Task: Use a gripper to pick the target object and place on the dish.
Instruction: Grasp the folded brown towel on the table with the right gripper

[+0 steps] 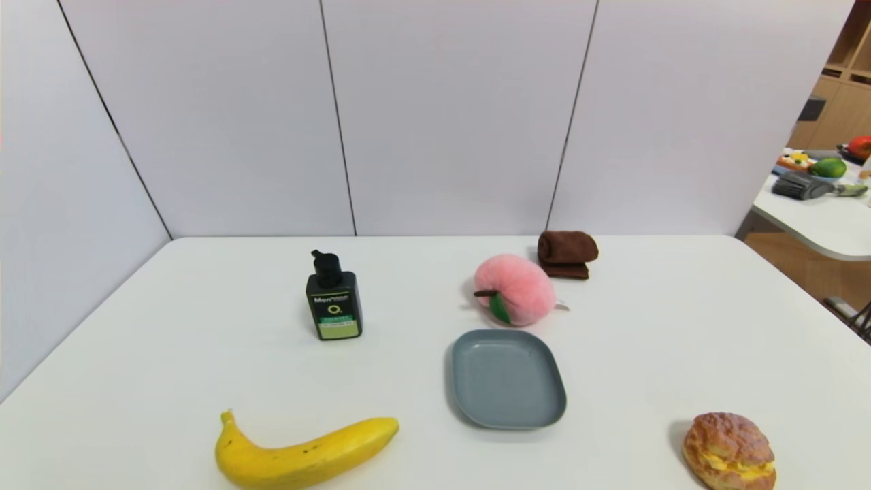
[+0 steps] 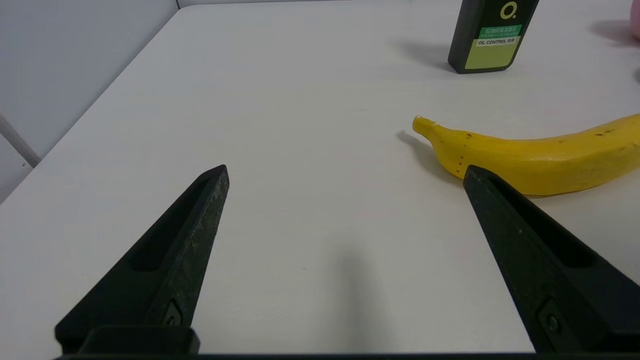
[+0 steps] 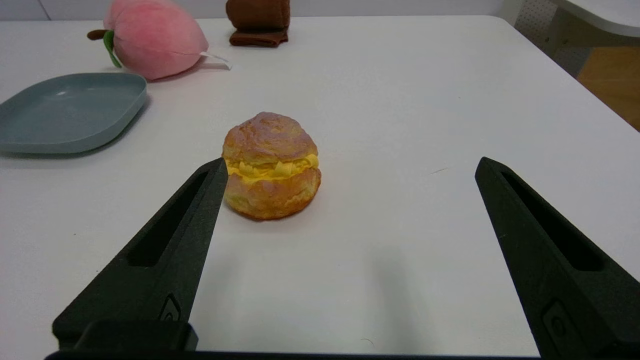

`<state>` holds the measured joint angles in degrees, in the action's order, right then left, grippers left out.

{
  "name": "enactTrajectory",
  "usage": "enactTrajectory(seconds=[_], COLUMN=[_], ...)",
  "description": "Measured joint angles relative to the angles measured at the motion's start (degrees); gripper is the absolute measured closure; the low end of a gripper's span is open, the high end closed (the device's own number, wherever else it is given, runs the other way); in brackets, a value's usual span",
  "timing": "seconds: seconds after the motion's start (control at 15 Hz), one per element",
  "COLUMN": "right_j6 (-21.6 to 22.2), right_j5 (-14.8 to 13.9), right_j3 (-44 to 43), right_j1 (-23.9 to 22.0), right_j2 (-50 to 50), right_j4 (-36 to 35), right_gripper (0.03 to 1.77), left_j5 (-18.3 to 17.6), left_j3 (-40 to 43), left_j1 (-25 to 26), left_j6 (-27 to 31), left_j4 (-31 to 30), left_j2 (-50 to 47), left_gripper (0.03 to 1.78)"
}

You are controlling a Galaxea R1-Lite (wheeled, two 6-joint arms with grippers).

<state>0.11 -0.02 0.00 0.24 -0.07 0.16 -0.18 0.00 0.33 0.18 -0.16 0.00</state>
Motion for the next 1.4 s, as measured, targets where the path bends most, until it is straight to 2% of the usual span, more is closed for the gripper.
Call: enactTrajectory(seconds=[0.53, 0.8, 1.27, 1.4], right_j6=[-0.40, -5.92, -5.12, -5.62], right_j5=[0.12, 0.96, 0.66, 0.46], right_j3=[0.00, 0.00, -0.05, -1.79], right_j1=[0.00, 0.00, -0.38, -0.38], right_j2=[0.05, 2.46, 8.12, 8.67], right_j4=[-0.06, -0.40, -0.67, -3.29], right_gripper=[0.09, 0.09, 0.09, 0.09], left_j5=[0.02, 0.00, 0.00, 0.02], left_j3=[0.00, 0.00, 0.00, 0.00], left_j1=[0.00, 0.00, 0.00, 0.00], left_j6=[-0.02, -0.02, 0.00, 0.02], left_j4=[0.00, 0.00, 0.00, 0.00], left_j2=[0.00, 0.00, 0.00, 0.00], left_gripper=[0.12, 0.12, 0.12, 0.12])
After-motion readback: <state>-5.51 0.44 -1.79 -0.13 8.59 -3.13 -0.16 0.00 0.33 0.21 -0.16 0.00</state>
